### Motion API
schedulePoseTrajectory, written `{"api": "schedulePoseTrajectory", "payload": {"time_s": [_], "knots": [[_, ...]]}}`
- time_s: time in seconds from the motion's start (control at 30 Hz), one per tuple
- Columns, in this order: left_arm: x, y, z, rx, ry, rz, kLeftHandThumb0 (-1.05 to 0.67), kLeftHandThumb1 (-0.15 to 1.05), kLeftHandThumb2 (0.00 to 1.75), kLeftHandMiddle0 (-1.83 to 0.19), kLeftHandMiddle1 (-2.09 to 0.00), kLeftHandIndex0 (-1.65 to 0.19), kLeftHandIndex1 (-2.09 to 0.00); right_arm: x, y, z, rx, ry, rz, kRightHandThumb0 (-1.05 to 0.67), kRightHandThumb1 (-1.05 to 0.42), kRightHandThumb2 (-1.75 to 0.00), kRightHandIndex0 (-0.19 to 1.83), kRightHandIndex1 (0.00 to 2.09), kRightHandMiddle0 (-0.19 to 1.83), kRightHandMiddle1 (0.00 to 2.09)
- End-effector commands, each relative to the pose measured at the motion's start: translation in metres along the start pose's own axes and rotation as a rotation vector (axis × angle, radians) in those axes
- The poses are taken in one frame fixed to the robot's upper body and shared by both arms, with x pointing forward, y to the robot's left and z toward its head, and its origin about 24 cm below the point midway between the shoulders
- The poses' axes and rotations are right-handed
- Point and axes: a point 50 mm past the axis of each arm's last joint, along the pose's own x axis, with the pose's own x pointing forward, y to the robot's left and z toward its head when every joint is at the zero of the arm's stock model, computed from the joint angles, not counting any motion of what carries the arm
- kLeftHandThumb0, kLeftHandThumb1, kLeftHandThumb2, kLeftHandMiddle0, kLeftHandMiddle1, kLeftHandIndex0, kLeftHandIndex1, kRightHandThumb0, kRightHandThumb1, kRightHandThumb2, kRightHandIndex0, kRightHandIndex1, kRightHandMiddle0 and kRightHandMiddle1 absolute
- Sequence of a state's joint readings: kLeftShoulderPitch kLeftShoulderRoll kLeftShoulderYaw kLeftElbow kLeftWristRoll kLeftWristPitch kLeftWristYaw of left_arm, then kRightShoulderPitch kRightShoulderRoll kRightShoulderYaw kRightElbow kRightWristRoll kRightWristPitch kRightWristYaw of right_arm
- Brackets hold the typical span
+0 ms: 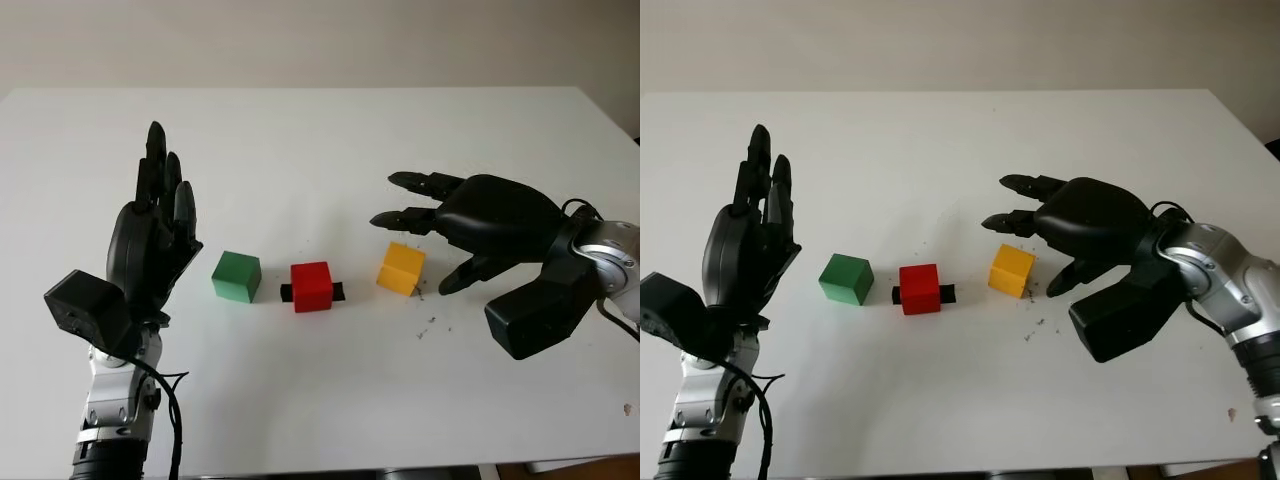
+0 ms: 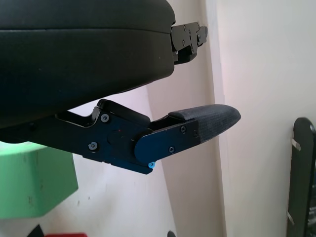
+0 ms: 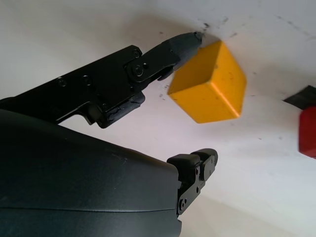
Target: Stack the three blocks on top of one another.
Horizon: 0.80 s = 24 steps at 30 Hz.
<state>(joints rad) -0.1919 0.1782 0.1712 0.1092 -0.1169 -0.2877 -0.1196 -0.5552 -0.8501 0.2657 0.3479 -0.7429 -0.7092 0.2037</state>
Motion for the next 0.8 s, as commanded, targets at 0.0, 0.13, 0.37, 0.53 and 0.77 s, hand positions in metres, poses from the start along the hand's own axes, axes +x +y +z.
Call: {"api": "schedulePoseTrajectory", "payload": {"time_s": [0.0,0.13,0.37,0.53,0.77], "knots": [[-0.0008,-0.0026,0.0007,0.006,-0.019,0.001,-0.65,1.05,0.70,0.14,-0.06,0.15,-0.05,0.0047,-0.0052,0.0007,-0.022,-0.020,-0.045,-0.49,-0.85,-0.06,0.02,0.05,0.37,0.10],[-0.0024,-0.0043,-0.0004,0.015,-0.023,0.002,-0.64,1.05,0.70,0.14,-0.06,0.14,-0.06,0.0069,-0.0036,0.0011,-0.024,-0.033,-0.061,-0.49,-0.86,-0.06,0.02,0.05,0.37,0.10],[-0.0033,-0.0093,-0.0008,0.013,-0.035,0.001,-0.63,1.05,0.67,0.13,-0.06,0.12,-0.06,0.0088,-0.0047,0.0012,-0.005,-0.051,-0.085,-0.47,-0.86,-0.06,0.02,0.05,0.40,0.11],[-0.0035,-0.0105,-0.0014,0.019,-0.041,0.000,-0.63,1.05,0.67,0.14,-0.05,0.13,-0.06,0.0089,-0.0046,0.0004,-0.006,-0.058,-0.082,-0.43,-0.87,-0.06,0.04,0.06,0.51,0.18],[-0.0041,-0.0119,-0.0012,0.014,-0.038,0.003,-0.64,1.05,0.65,0.14,-0.05,0.13,-0.06,0.0087,-0.0034,-0.0019,-0.011,-0.050,-0.050,-0.39,-0.90,-0.06,0.08,0.07,0.66,0.29]]}}
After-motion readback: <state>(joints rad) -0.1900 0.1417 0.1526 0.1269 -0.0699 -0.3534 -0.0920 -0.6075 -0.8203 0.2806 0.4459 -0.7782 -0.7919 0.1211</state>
